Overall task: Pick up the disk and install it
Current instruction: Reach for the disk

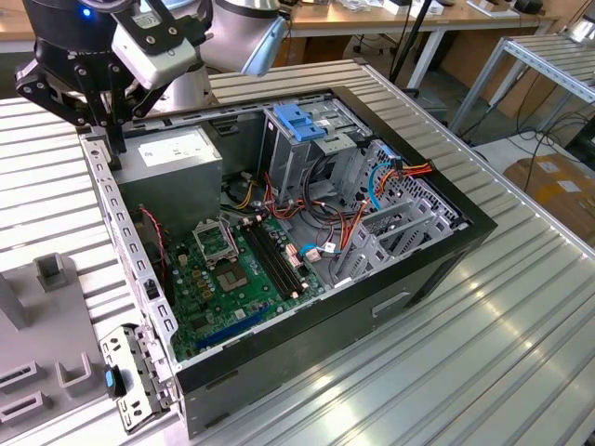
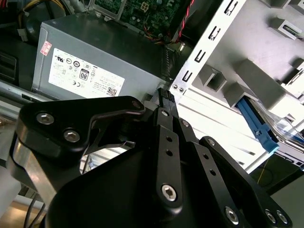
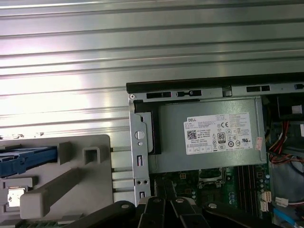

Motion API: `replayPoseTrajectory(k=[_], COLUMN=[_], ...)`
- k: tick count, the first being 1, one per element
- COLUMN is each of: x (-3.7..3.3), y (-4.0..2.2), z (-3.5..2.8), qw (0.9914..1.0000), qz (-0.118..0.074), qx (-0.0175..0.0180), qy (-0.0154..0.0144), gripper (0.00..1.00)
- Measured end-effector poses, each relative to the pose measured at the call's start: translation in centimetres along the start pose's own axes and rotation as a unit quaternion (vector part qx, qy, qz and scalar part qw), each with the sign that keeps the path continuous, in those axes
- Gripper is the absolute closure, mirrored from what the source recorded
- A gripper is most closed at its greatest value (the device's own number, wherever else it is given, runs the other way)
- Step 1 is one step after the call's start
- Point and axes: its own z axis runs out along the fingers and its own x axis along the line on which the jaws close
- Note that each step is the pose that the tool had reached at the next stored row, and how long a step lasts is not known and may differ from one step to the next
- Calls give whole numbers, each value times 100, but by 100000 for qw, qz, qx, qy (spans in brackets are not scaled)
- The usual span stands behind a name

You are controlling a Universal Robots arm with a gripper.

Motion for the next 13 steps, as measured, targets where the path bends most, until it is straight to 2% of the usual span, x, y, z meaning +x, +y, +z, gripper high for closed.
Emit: replayPoseTrajectory(k=[13], x=[81], y=[-6], z=[-1], qw=[100000], qz=[1], qx=[-2], qy=[-1], gripper=[89])
